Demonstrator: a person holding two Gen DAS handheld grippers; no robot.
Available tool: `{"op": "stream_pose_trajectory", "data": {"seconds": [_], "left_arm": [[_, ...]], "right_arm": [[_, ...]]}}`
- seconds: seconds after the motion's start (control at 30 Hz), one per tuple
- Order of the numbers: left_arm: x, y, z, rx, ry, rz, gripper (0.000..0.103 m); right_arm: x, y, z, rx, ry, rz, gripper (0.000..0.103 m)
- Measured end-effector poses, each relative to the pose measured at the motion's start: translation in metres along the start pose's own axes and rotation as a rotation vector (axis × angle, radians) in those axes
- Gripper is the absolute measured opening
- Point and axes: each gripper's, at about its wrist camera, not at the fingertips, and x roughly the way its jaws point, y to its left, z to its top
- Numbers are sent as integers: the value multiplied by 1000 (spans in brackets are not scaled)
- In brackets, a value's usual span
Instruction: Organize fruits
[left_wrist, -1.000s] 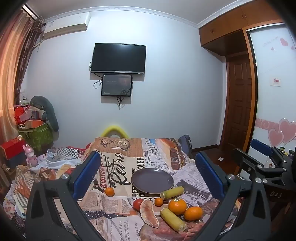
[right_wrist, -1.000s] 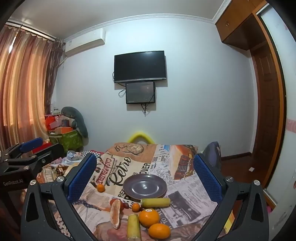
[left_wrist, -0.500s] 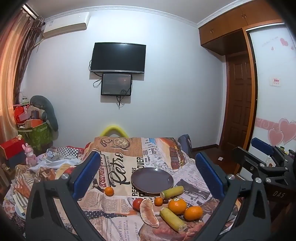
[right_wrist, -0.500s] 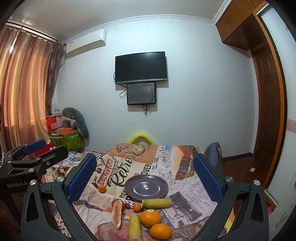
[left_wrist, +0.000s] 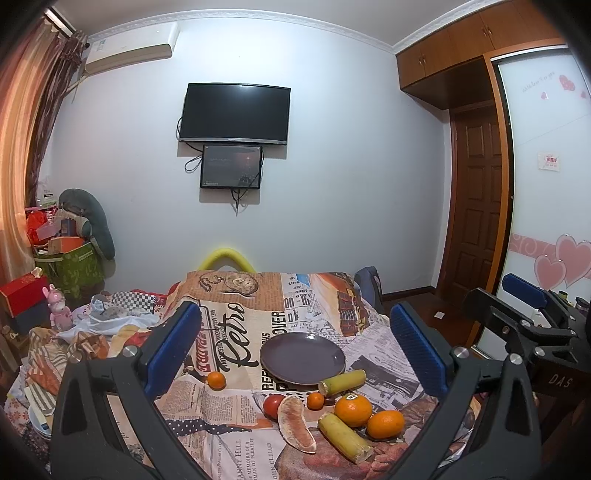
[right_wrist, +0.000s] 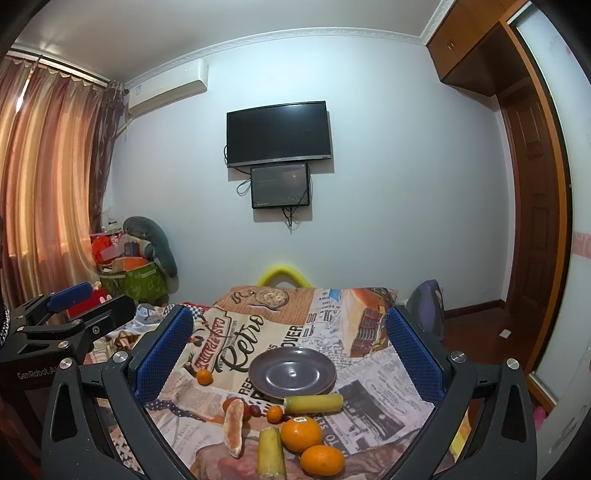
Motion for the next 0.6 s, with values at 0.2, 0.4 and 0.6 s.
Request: {"op": "stream_pose_trajectory", "data": {"seconds": [0.2, 0.4, 0.6], "left_arm": [[1, 2, 0, 0, 1, 0, 103], [2, 2, -1, 1, 1, 1, 103], [3, 3, -2, 2, 1, 2, 103]], "right_arm": [[0, -1, 0, 1, 0, 1, 103], [0, -1, 0, 1, 0, 1, 103], [0, -1, 0, 1, 2, 2, 103]]}}
